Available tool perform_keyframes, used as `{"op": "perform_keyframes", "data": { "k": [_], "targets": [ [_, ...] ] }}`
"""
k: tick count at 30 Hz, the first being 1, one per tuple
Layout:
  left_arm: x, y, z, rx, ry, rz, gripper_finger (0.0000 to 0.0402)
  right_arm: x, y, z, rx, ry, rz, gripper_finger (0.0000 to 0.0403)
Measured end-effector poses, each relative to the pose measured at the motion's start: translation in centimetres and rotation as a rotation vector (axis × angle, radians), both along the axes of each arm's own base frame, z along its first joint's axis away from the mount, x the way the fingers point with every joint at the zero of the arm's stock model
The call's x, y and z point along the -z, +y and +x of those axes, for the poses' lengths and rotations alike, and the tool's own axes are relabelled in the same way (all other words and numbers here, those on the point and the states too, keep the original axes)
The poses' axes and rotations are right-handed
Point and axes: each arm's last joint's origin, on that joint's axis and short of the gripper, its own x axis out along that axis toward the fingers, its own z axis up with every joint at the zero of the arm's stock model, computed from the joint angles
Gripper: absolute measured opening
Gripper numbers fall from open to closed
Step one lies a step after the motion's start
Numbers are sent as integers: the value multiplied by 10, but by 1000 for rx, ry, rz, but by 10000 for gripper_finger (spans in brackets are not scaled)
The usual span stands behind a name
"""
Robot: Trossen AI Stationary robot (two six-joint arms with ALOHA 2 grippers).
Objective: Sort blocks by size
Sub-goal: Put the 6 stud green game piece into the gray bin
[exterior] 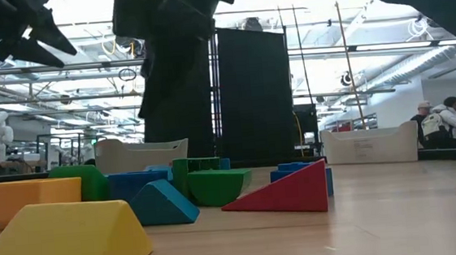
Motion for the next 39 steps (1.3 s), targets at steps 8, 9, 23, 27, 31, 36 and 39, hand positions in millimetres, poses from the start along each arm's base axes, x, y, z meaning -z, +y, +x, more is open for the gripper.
{"op": "perform_keyframes", "data": {
  "k": [8, 9, 23, 27, 31, 36, 39],
  "targets": [
    [1, 0, -1, -2, 13, -6, 281, 7, 20, -6, -256, 18, -126, 233],
    [1, 0, -1, -2, 13, -6, 281, 7, 22, -8, -303, 27, -142, 233],
    [1, 0, -1, -1, 12, -7, 281, 28, 41, -3, -536, 9, -282, 231],
    [1, 0, -1, -2, 11, -7, 281, 40, 43, -4, -557, 59, -273, 231],
    [1, 0, -1, -1, 11, -8, 281, 48, 46, -5, -569, 79, -271, 231],
    [1, 0, -1, -1, 13, -9, 281, 62, 46, -2, -570, 87, -273, 228],
    [4, 0, 0, 0, 19, -9, 281, 72, 45, -2, -566, 127, -292, 208]
  ]
}}
